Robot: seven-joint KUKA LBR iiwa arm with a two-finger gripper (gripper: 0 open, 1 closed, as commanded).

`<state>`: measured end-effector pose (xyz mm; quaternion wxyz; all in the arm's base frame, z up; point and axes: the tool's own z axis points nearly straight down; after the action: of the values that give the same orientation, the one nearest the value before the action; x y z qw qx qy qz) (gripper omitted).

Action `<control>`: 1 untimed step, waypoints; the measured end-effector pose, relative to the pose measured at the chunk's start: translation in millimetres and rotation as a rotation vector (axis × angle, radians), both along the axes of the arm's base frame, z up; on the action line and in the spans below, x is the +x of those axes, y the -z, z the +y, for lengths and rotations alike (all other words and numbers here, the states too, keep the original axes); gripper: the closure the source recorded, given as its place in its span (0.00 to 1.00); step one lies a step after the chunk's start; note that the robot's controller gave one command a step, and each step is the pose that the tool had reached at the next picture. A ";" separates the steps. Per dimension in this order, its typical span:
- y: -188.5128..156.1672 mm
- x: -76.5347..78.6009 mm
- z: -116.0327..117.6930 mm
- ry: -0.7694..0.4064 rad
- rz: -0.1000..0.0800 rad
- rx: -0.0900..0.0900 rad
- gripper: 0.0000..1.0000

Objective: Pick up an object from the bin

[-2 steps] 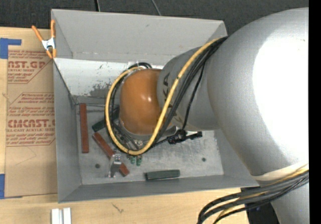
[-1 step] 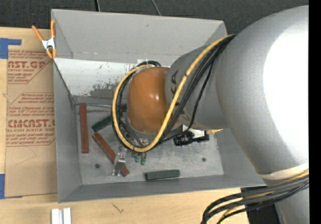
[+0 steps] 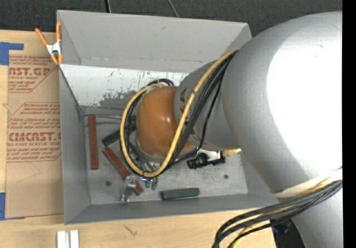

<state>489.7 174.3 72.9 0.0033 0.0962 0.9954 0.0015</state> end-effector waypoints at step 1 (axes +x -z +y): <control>-2.4 -1.6 -3.3 0.238 0.000 0.008 1.00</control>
Offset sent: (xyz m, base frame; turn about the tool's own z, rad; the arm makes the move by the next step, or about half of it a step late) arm 0.0000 0.0000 0.0000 0.0000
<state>488.1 171.0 75.2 0.0031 0.2138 0.9769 0.0050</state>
